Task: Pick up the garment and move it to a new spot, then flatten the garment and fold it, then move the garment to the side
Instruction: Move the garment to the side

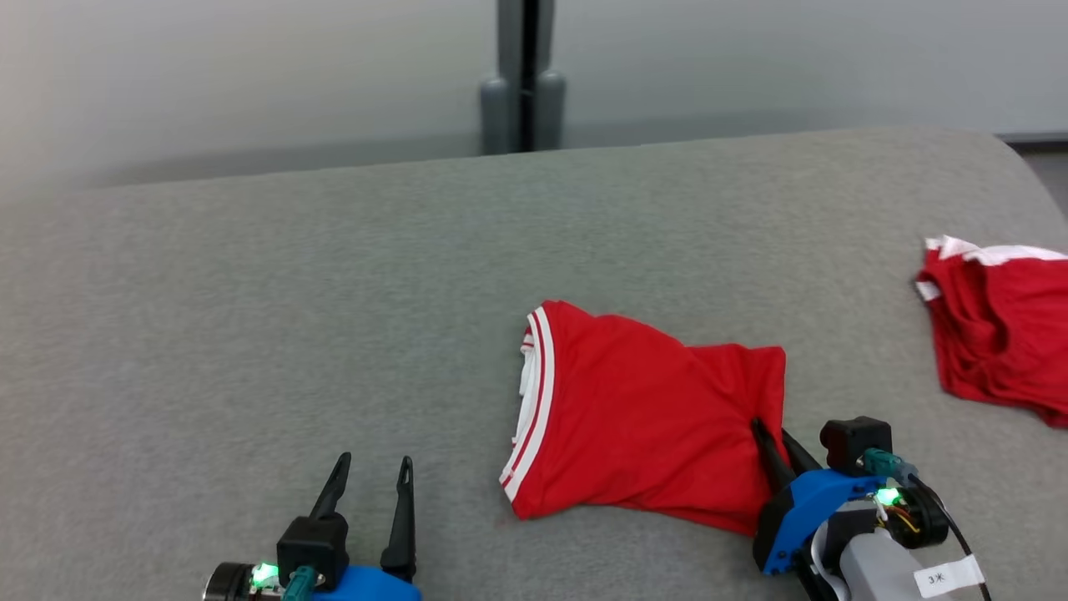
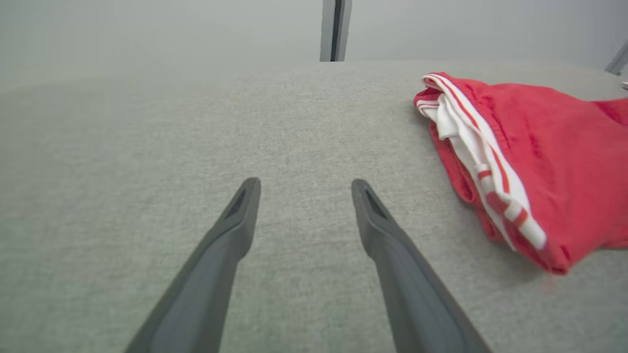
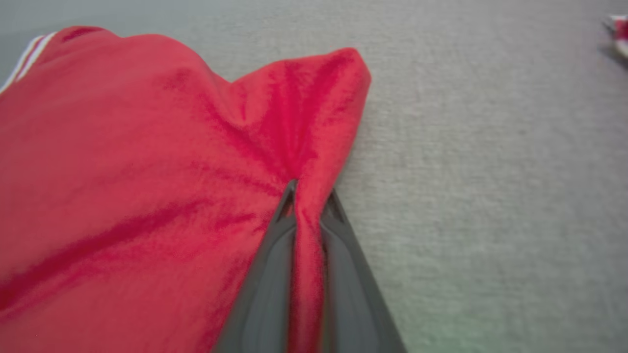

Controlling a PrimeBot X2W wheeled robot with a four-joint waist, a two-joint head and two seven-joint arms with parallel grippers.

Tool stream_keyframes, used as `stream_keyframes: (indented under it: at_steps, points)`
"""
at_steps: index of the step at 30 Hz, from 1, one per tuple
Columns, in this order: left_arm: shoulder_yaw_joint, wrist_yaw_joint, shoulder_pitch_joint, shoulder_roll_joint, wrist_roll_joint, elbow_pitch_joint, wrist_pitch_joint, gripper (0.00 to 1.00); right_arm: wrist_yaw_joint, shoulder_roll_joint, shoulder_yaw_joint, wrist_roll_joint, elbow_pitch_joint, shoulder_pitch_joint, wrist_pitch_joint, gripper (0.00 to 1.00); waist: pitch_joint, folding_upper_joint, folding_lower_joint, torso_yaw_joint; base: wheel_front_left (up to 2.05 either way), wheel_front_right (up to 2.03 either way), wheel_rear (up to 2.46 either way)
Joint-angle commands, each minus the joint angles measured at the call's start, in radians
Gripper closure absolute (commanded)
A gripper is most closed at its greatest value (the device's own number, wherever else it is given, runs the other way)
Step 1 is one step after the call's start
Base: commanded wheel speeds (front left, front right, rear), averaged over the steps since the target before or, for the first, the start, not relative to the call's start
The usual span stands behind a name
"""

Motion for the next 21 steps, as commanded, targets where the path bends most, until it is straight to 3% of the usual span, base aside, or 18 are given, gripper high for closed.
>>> stream_keyframes:
  at_steps: [1,6,11,17,21]
  points:
    - [-0.009,-0.002,-0.018,0.0,-0.008,-0.006,-0.004,0.0,-0.004,-0.018,-0.013,-0.013,0.002,0.041,0.004,1.0,-0.045,-0.0001,-0.0002,-0.083,0.0,0.0,0.0]
    - [-0.039,-0.009,-0.039,0.0,-0.009,-0.007,-0.004,0.0,-0.003,-0.015,-0.044,-0.027,-0.038,0.071,0.003,1.0,-0.04,-0.0001,-0.0002,-0.204,0.0,0.0,0.0]
    - [-0.069,-0.021,-0.058,0.0,-0.011,-0.009,-0.004,0.0,-0.003,-0.013,-0.074,-0.045,-0.073,0.091,0.002,1.0,-0.021,-0.0001,-0.0002,-0.266,0.0,0.0,0.0]
    - [-0.085,-0.025,-0.075,0.001,0.0,0.01,-0.004,0.0,-0.003,-0.037,-0.096,-0.057,-0.094,0.071,0.001,1.0,0.008,-0.0001,-0.0002,-0.271,0.0,0.0,0.0]
    - [-0.066,-0.03,-0.083,0.005,0.029,0.03,-0.004,0.0,-0.002,-0.06,-0.088,-0.069,-0.104,-0.031,0.0,1.0,0.044,-0.0001,-0.0002,-0.239,0.0,0.0,0.0]
